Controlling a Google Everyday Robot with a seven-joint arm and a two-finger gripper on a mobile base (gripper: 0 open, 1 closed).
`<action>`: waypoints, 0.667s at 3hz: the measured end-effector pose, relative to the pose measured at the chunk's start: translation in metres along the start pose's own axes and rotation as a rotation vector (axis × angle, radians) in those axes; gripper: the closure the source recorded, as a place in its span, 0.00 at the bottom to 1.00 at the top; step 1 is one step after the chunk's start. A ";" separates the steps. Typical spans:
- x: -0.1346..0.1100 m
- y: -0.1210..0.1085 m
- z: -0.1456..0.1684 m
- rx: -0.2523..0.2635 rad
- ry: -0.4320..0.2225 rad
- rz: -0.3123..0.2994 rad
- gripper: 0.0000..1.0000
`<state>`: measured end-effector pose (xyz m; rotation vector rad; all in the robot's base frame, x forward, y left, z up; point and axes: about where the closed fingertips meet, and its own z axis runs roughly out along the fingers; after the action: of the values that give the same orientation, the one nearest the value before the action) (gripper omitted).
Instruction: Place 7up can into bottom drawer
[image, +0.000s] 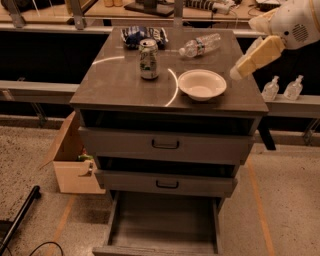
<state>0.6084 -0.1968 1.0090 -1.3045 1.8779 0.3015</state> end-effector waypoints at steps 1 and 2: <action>-0.043 -0.027 0.035 0.032 -0.139 0.012 0.00; -0.049 -0.037 0.037 0.070 -0.163 0.016 0.00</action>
Offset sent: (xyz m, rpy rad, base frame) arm 0.0402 0.0342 0.0138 0.1085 -0.0648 0.0043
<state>0.6649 -0.1578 1.0300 -1.1826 1.7466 0.3366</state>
